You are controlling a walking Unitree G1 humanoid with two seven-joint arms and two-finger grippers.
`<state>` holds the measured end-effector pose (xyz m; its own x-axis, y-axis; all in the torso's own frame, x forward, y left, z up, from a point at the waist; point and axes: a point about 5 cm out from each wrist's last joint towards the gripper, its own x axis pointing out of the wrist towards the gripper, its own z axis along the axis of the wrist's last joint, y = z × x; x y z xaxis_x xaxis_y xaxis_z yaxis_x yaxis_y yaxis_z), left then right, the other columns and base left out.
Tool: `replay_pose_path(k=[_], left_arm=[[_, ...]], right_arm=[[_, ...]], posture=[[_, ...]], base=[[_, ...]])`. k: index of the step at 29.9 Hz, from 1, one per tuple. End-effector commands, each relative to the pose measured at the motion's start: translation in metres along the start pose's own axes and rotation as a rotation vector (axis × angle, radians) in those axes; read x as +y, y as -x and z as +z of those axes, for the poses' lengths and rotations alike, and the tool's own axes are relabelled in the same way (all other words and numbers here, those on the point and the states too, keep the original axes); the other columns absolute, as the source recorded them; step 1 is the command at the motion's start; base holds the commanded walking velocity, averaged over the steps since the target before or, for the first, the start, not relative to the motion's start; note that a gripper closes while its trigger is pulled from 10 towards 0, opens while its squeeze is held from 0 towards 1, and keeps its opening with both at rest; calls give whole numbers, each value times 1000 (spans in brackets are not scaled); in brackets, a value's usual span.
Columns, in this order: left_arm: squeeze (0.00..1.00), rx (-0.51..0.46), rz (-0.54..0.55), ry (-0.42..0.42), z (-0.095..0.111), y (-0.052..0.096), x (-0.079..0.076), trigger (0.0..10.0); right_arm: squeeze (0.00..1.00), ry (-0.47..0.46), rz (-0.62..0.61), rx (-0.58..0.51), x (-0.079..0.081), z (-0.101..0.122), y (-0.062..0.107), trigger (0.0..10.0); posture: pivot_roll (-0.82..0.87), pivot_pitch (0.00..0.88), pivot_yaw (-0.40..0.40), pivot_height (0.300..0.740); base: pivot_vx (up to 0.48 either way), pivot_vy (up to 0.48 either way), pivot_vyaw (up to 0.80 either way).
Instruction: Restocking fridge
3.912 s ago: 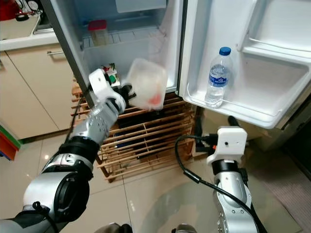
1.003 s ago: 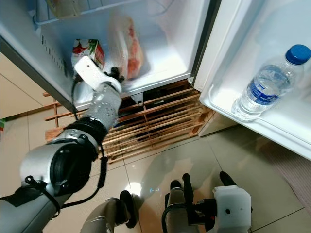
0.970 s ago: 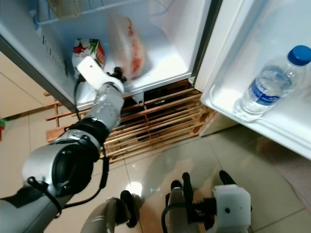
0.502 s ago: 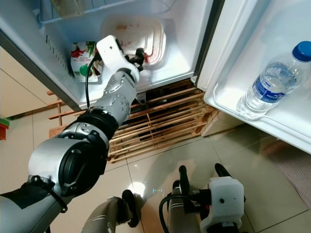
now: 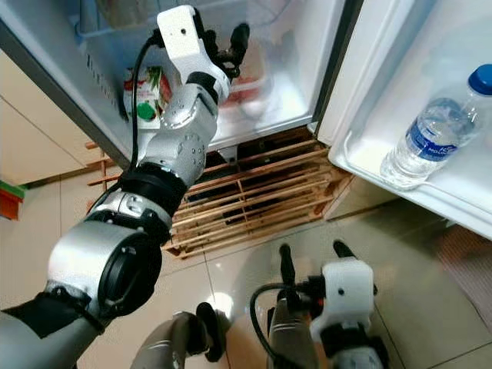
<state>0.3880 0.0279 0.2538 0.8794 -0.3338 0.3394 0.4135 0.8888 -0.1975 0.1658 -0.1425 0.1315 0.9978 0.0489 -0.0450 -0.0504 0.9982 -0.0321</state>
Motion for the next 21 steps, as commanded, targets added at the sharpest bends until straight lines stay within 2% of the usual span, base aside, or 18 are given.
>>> replay_pose_path(k=[1, 2, 3, 4, 7, 10, 11, 14, 16, 17, 18, 21], left_arm=[[0, 62, -66, -1, -20, 16, -9, 10000], [0, 78, -79, -28, -23, 23, -4, 10000], [0, 105, -85, -66, -27, 37, 11, 10000], [0, 105, -85, -66, -27, 37, 11, 10000], [0, 151, -86, -118, -31, 55, 27, 10000], [0, 182, -70, -196, -31, 82, 43, 10000], [0, 201, -64, -270, -31, 101, 56, 10000], [0, 206, -64, -290, -32, 105, 59, 10000], [0, 248, -7, -320, -35, 122, 77, 10000], [0, 248, -7, -320, -35, 122, 77, 10000], [0, 282, 36, -412, -42, 146, 98, 10000], [0, 327, 34, -363, -50, 172, 104, 10000]], right_arm=[[0, -26, -51, -2, -6, -3, -5, 10000], [0, -40, -64, -14, -7, -2, -11, 10000], [0, -58, -70, -38, -9, 0, -22, 10000], [0, -58, -70, -38, -9, 0, -22, 10000], [0, -60, -54, -59, -9, 0, -37, 10000], [0, -56, -31, -83, -7, 0, -50, 10000], [0, -50, -26, -103, -7, 2, -59, 10000], [0, -48, -25, -108, -7, 3, -62, 10000], [0, -33, -24, -122, -8, 3, -68, 10000], [0, -33, -24, -122, -8, 3, -68, 10000], [0, -26, -51, -133, -13, 1, -74, 10000], [0, -45, -77, -133, -18, -2, -76, 10000]], posture=[[-287, 136, 120, 740], [-280, 129, 121, 740], [-257, 107, 122, 740], [-257, 107, 122, 740], [-202, 65, 118, 740], [-160, 28, 109, 740], [-140, 4, 101, 740], [-140, 4, 101, 740], [-117, 0, 95, 740], [-117, 0, 95, 740], [-122, 0, 87, 740], [-132, 0, 79, 740]], base=[[0, 0, 0], [0, 0, 0], [0, 0, 0], [0, 0, 0], [0, 0, 0], [0, 0, 0], [0, 0, 0], [0, 0, 0], [0, 0, 0], [0, 0, 0], [0, 0, 0], [0, 0, 0]])
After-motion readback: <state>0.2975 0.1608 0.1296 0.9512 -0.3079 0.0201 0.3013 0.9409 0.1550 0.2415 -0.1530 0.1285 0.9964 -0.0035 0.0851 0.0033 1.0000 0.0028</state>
